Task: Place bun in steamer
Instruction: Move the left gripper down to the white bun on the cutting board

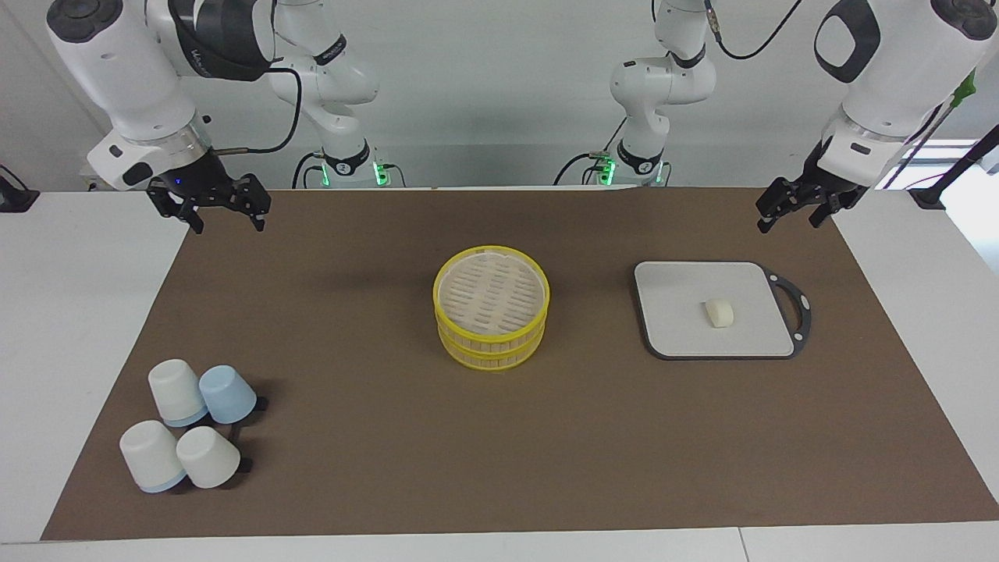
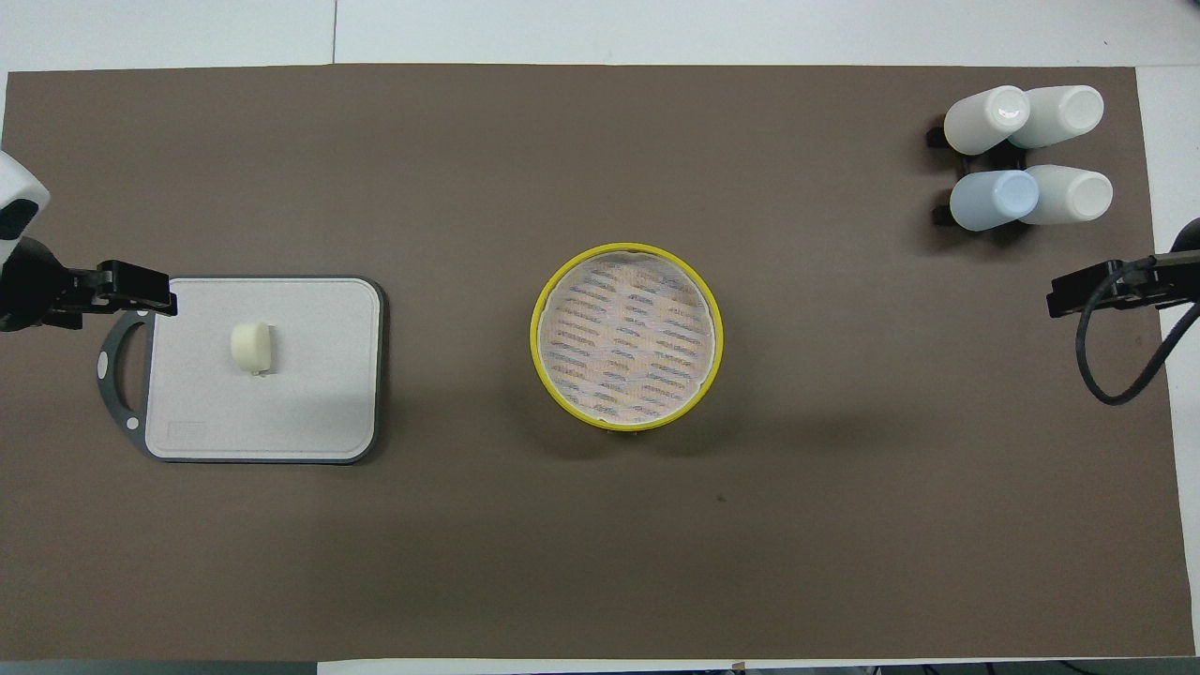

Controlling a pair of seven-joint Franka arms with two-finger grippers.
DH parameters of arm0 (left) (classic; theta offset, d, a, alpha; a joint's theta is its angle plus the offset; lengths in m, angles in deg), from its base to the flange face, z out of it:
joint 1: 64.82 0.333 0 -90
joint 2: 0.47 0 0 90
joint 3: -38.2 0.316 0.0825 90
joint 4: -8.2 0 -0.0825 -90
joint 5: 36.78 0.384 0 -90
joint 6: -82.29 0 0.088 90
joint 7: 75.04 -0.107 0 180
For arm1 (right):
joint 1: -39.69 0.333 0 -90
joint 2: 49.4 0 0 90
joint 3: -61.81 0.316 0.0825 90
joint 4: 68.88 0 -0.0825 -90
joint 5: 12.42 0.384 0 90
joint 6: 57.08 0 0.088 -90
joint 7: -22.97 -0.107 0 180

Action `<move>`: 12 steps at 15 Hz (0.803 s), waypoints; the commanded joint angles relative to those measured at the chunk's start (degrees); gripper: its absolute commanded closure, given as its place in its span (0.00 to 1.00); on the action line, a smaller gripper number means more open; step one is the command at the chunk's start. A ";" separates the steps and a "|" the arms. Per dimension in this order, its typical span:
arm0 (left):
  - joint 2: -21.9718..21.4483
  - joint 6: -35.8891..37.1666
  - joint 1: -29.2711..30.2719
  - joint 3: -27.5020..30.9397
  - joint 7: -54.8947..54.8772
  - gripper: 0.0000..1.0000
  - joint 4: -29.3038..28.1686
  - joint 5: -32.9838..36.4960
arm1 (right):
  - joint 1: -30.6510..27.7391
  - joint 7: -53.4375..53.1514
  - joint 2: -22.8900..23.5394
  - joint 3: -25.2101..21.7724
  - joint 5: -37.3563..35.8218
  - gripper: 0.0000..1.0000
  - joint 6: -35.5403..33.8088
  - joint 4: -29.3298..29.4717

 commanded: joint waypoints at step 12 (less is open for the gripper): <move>5.36 -28.83 1.12 -0.17 -0.50 0.00 -20.58 1.57 | -3.00 1.24 -0.08 0.67 -0.47 0.00 -2.04 -0.10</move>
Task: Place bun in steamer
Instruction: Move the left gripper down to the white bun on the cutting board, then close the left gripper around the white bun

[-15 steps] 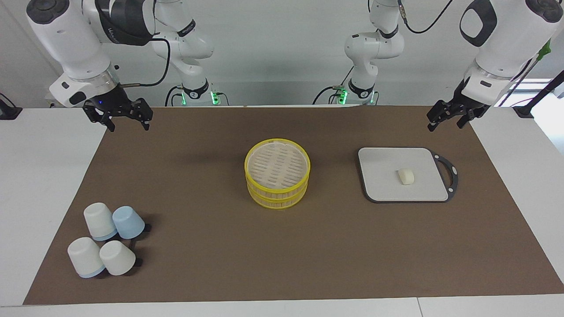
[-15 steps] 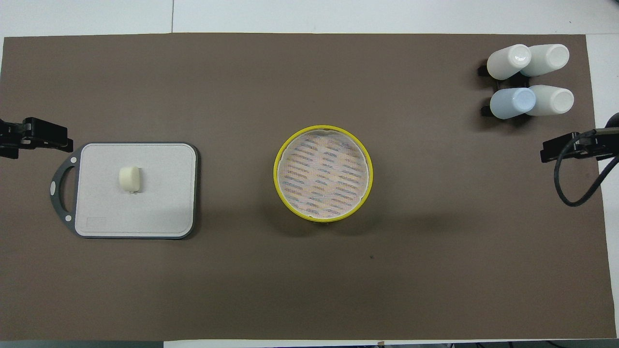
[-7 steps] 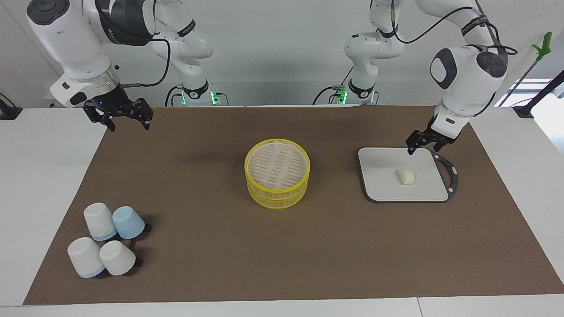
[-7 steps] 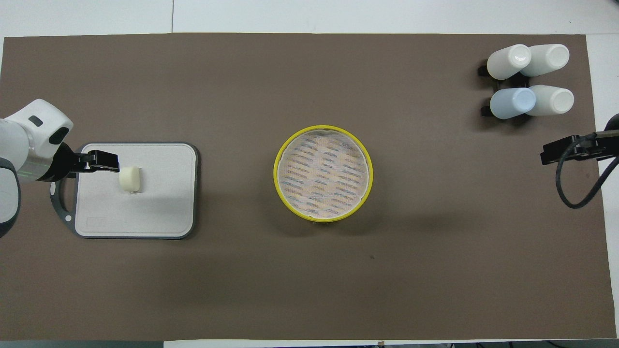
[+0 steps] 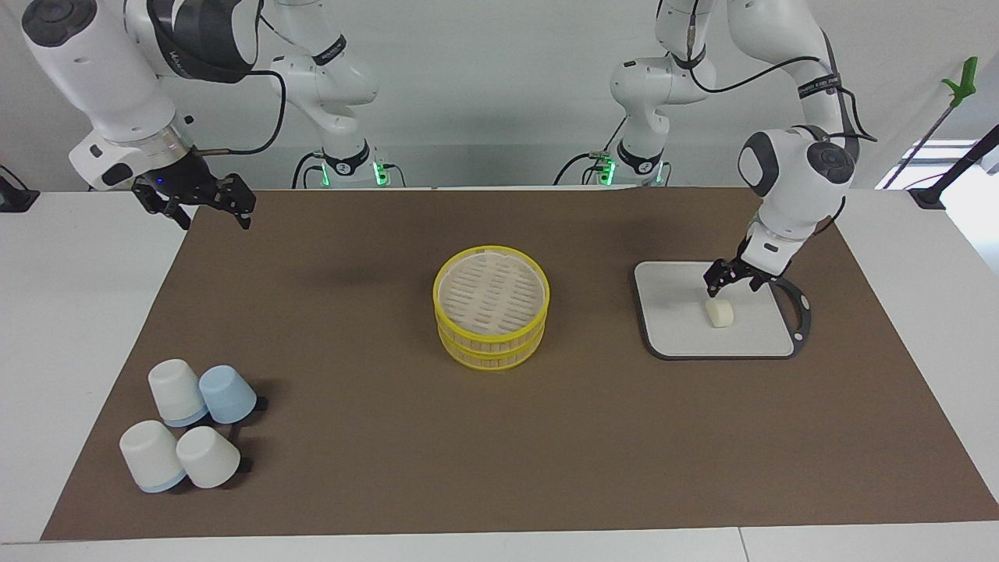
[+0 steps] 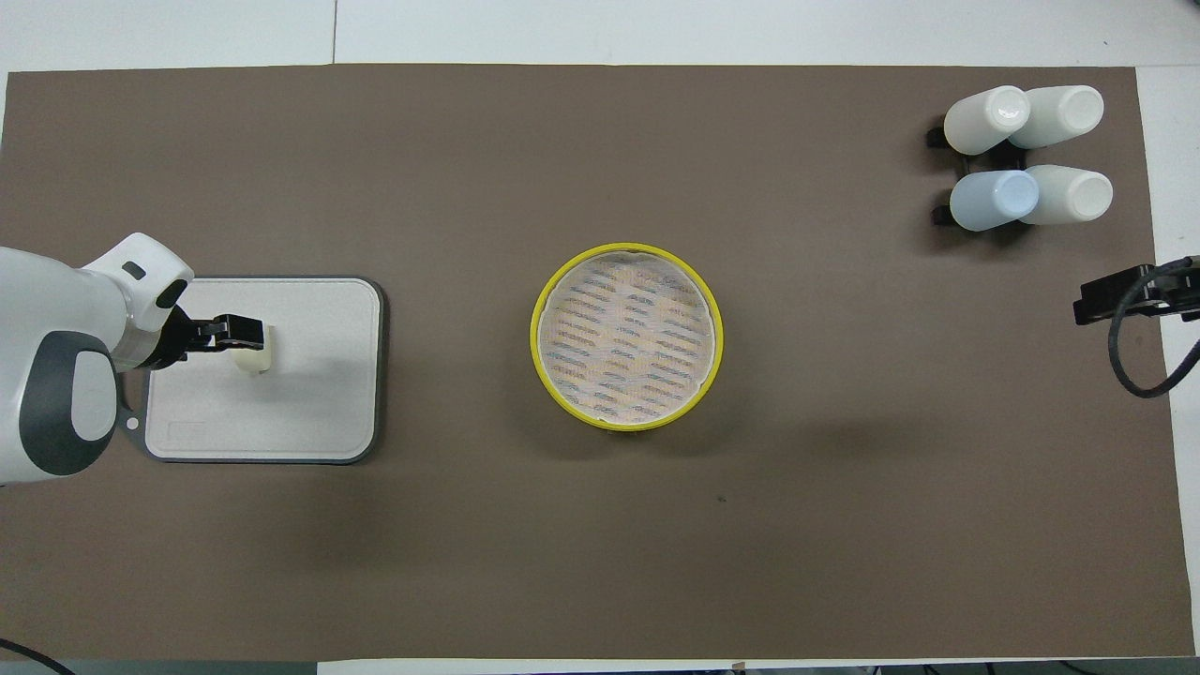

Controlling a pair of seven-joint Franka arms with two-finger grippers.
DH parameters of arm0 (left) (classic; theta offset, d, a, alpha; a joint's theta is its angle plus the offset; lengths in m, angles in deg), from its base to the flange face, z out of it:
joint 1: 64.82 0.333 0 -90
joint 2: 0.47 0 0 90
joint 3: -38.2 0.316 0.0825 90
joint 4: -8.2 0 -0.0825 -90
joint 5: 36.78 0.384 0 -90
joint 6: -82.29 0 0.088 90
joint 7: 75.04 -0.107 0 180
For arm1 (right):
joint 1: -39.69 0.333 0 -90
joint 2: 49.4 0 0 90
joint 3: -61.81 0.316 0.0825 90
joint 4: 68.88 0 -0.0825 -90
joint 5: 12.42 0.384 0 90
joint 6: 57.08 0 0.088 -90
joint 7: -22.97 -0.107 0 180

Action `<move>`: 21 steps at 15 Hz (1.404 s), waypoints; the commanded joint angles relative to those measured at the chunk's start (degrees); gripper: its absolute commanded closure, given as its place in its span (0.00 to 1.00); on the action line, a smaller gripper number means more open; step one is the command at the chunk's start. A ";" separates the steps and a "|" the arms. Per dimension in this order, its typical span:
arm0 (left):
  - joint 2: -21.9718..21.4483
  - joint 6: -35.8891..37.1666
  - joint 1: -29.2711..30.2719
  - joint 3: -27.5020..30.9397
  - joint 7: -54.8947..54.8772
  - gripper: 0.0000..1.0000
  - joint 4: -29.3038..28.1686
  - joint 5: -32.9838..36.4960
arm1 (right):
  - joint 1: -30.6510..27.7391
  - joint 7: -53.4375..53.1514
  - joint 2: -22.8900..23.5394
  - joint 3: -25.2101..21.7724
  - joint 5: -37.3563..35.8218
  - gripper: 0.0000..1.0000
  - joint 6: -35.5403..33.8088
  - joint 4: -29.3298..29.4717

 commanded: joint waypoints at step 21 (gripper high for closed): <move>5.24 -9.03 0.59 -0.30 1.03 0.04 -2.32 1.36 | -0.40 1.23 -0.10 0.44 -0.47 0.00 -0.67 -0.03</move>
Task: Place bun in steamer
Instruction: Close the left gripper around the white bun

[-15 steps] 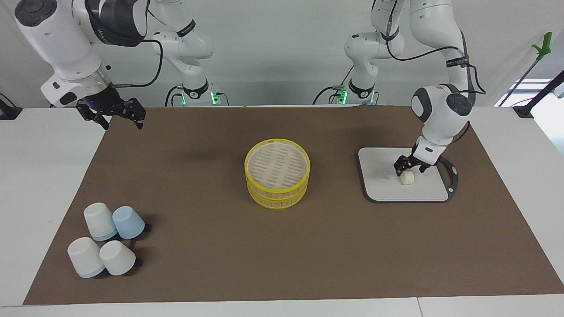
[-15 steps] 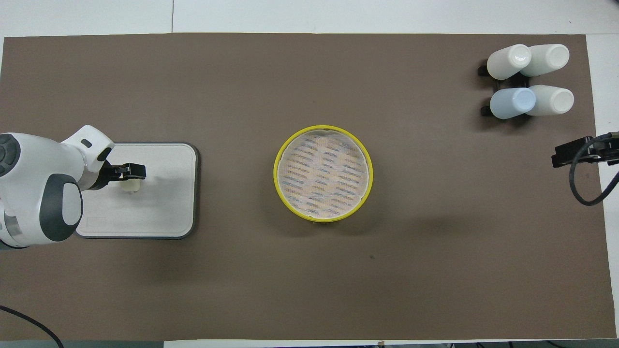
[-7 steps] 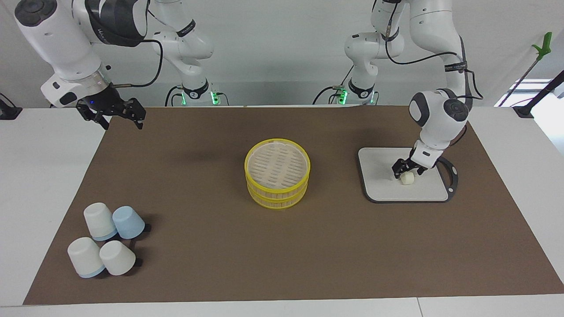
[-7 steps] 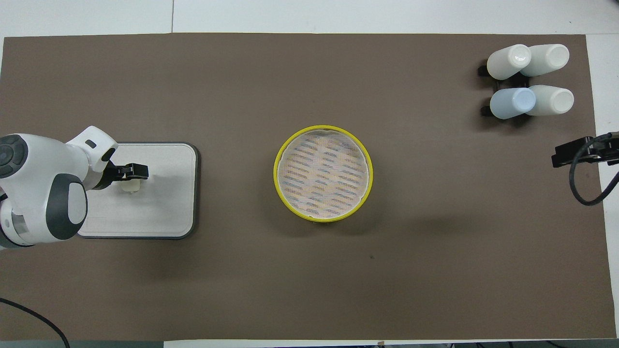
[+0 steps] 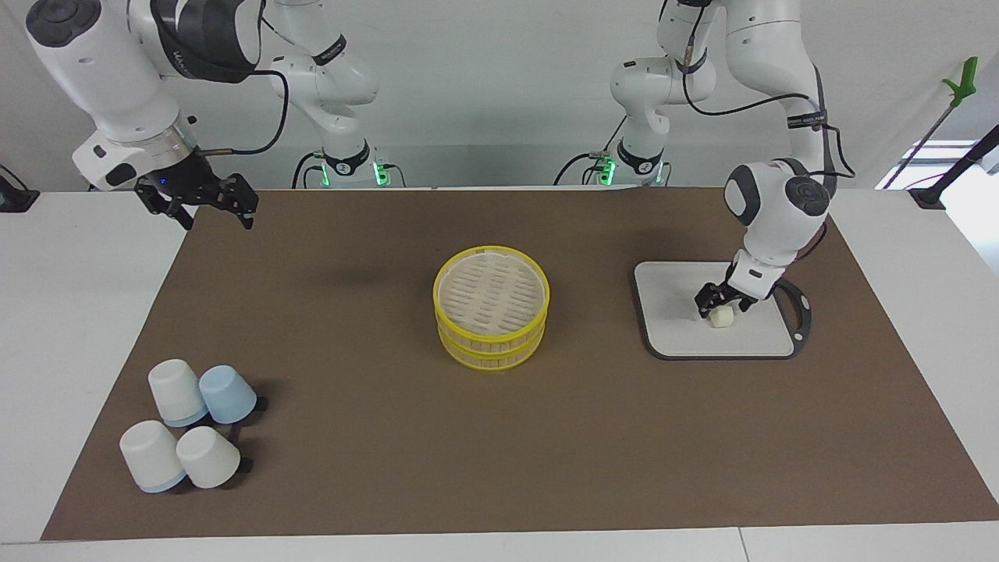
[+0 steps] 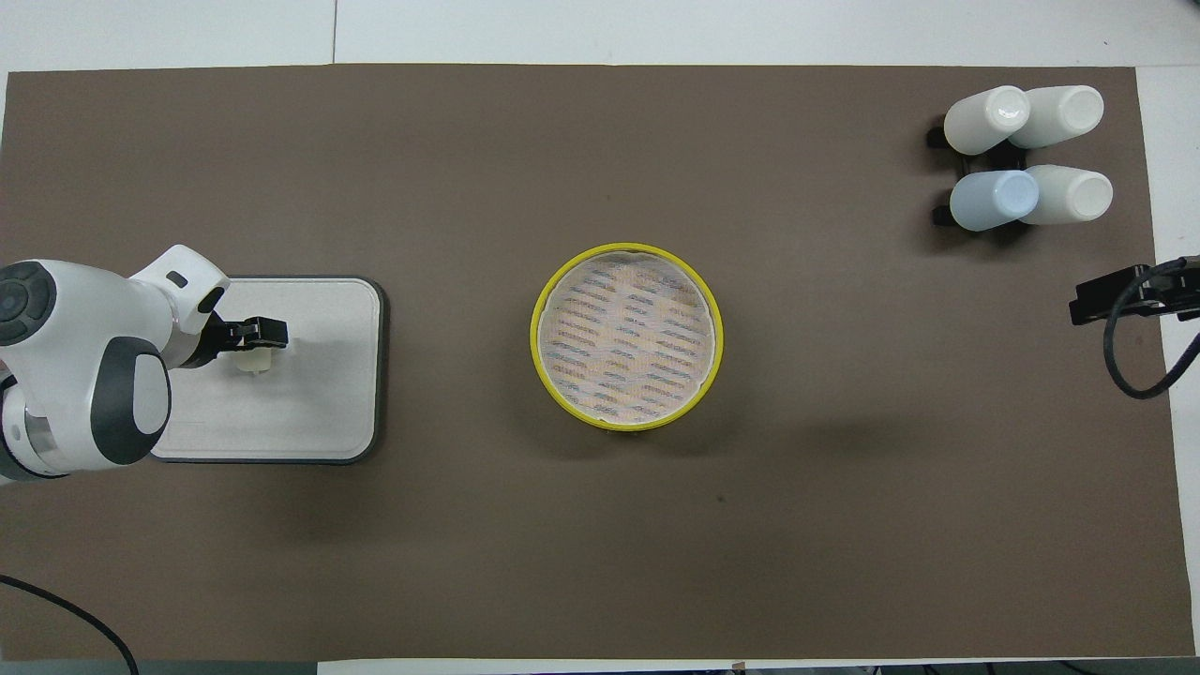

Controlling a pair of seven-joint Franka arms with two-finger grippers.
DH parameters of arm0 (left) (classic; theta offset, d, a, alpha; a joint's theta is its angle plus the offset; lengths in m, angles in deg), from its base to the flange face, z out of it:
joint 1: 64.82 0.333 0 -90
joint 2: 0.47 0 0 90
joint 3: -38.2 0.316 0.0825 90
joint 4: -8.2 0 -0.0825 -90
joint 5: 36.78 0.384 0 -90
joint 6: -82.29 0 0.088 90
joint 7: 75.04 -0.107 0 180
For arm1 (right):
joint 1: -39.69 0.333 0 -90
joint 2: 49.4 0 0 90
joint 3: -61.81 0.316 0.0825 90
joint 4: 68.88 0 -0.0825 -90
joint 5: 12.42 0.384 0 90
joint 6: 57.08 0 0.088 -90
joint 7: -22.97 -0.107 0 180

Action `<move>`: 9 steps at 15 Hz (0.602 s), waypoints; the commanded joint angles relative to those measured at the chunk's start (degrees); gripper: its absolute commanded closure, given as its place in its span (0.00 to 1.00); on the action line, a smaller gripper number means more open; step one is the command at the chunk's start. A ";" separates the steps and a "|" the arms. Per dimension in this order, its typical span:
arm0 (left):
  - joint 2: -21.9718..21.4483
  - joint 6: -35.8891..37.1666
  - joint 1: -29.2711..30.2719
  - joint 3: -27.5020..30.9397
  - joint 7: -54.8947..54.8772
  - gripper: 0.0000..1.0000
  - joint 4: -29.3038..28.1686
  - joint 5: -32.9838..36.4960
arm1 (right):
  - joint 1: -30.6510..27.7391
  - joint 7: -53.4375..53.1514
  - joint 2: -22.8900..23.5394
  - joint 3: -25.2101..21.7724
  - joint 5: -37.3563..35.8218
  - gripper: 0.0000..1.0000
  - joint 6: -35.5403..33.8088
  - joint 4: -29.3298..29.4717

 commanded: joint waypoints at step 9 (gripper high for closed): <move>0.24 -0.77 0.62 -0.28 0.98 0.21 -0.10 1.35 | -0.41 1.23 -0.10 0.28 -0.47 0.00 -0.67 -0.03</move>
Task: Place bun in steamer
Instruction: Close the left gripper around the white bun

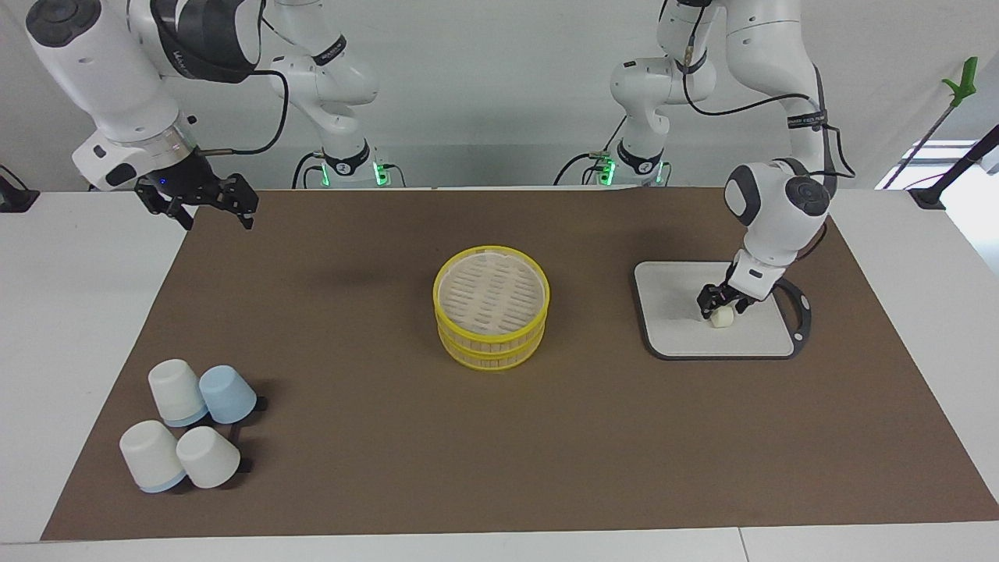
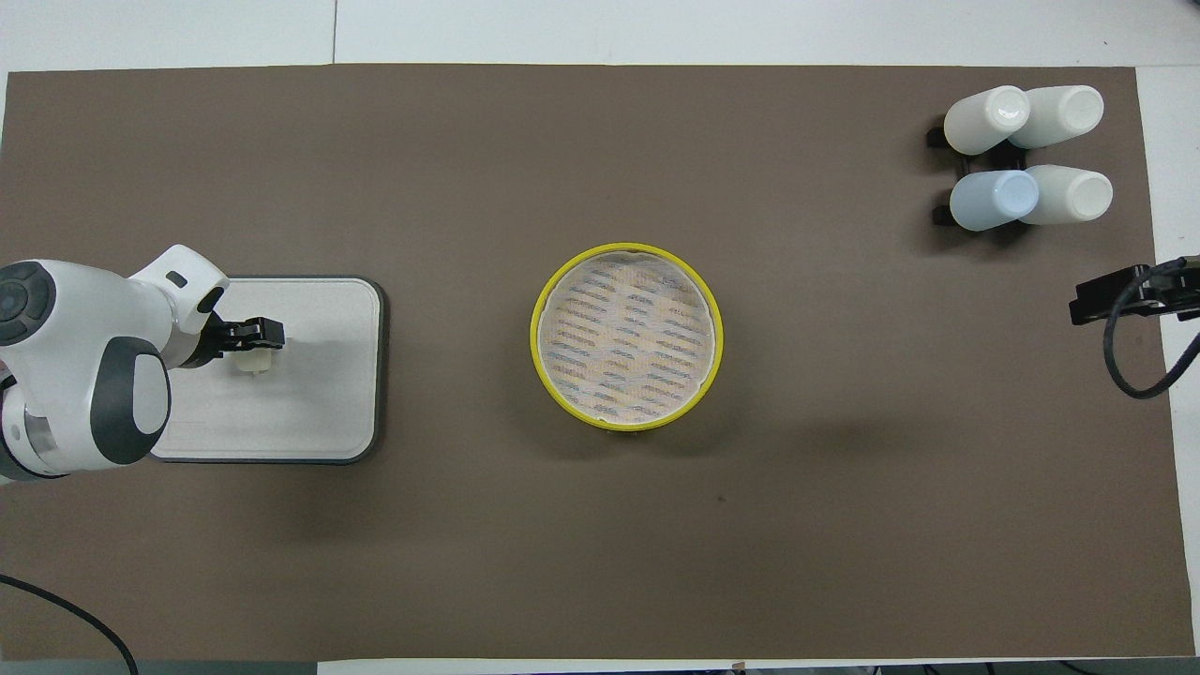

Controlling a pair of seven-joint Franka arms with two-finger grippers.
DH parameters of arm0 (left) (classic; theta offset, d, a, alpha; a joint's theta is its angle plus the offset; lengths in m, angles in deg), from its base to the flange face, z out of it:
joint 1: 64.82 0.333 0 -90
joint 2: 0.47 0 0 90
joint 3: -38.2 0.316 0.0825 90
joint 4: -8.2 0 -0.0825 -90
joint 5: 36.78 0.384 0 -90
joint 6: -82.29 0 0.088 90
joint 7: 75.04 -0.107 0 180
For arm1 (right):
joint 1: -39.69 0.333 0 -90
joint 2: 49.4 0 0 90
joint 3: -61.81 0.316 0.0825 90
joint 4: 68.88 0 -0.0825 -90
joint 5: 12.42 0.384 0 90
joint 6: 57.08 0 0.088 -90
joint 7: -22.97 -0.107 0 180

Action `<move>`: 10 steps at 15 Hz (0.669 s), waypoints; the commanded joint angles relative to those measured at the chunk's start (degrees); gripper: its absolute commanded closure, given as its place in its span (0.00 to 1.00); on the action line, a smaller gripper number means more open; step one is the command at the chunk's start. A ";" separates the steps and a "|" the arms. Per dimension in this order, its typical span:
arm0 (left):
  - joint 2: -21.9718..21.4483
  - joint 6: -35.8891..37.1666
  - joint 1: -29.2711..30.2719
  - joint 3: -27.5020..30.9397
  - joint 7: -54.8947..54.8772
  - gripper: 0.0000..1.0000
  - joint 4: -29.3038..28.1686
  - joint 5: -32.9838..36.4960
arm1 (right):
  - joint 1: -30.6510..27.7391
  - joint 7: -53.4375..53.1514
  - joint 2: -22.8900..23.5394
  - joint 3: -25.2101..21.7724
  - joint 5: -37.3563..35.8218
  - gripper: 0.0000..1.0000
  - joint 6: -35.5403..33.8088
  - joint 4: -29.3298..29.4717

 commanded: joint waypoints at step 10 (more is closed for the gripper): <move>0.21 -0.21 0.58 -0.20 0.86 0.48 0.52 1.35 | -0.32 1.23 -0.10 0.28 -0.47 0.00 -1.63 -0.03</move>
